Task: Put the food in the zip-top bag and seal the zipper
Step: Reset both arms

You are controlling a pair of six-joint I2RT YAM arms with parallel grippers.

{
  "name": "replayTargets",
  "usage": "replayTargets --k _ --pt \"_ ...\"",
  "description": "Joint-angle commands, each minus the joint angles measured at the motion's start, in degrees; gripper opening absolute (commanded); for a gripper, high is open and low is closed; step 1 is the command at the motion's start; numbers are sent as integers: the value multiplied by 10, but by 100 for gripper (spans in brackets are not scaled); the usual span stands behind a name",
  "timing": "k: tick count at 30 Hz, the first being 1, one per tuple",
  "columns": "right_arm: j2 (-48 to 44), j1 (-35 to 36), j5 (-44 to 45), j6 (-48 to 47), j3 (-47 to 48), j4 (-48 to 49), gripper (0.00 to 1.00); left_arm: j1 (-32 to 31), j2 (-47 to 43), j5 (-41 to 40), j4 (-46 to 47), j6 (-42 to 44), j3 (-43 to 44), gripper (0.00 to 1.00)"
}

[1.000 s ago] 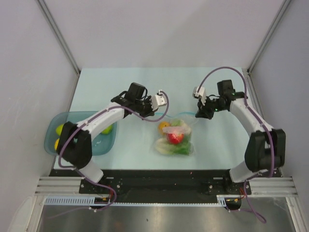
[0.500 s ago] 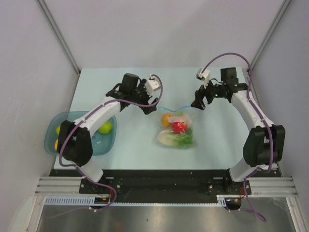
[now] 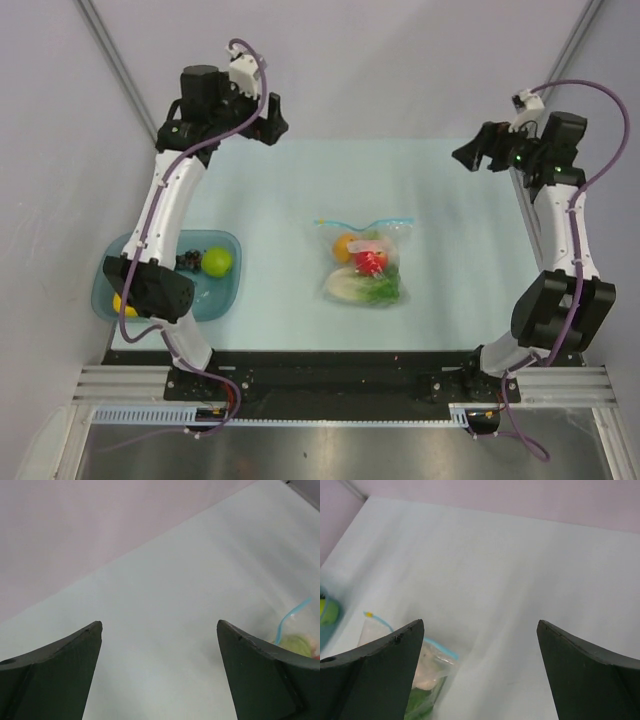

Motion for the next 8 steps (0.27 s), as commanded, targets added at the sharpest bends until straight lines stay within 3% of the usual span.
replayTargets --k 1,8 --pt "42 -48 38 55 8 2 100 44 21 -15 -70 -56 -42 100" --pt "76 -61 79 39 26 -4 100 71 13 -46 -64 -59 -52 100"
